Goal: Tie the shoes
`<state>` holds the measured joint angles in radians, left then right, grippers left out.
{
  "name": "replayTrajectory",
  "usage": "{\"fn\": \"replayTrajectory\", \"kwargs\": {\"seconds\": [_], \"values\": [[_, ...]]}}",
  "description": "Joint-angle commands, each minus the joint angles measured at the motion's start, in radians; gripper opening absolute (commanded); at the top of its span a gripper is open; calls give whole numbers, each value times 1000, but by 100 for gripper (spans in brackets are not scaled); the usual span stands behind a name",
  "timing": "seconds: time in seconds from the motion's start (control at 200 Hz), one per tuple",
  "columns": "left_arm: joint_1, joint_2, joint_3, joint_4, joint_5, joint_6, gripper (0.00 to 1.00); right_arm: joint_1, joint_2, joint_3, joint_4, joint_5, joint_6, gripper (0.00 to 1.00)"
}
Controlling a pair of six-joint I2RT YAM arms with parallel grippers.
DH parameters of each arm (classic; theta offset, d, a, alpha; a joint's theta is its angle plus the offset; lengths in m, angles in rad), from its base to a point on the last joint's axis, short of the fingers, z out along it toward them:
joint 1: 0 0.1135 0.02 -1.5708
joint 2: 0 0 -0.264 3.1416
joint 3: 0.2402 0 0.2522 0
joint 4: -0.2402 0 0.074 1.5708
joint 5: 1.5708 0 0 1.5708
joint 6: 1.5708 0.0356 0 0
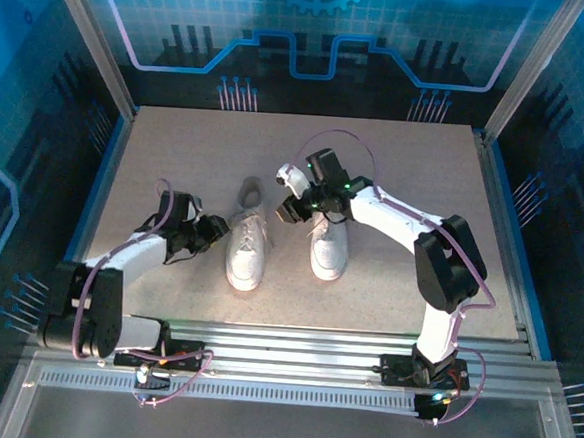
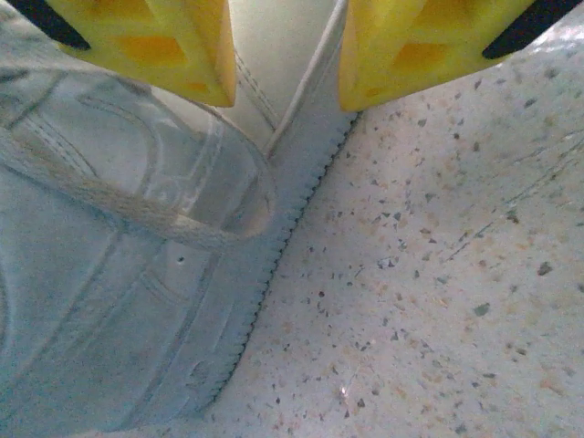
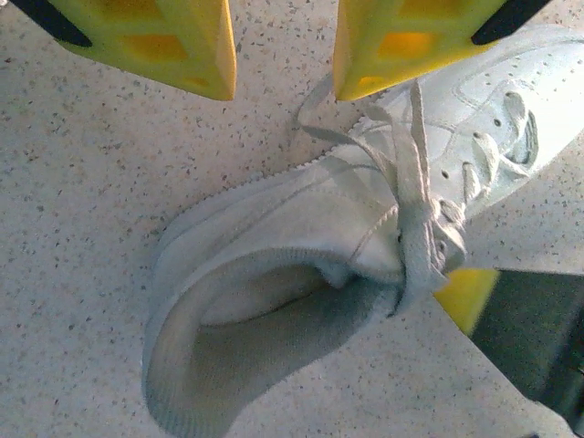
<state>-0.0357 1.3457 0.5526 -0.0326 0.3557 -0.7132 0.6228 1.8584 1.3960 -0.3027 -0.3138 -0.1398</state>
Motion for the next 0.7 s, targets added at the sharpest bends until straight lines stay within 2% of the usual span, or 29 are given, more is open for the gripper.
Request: {"fn": "replayTrajectory", "kwargs": {"seconds": [0.0,0.185,0.365,0.47,0.565,0.635,0.695], "values": [[10,44,-4,107,93,-11,35,22,16,60,-61,6,-17,33],[10,80,65,56,128,59,32,37,78,145,-61,-34,37,34],[17,-8,191,-145,33,327,37,45,95,156,-31,-84,64,34],[19,-66,259,-216,23,533,39,38,74,104,12,-115,90,34],[16,-101,270,-220,155,762,39,26,54,50,60,-149,125,34],[8,-122,267,-267,297,1028,38,22,49,28,75,-161,139,34],[-24,-138,259,-314,280,1209,37,18,51,19,80,-166,151,34]]}}
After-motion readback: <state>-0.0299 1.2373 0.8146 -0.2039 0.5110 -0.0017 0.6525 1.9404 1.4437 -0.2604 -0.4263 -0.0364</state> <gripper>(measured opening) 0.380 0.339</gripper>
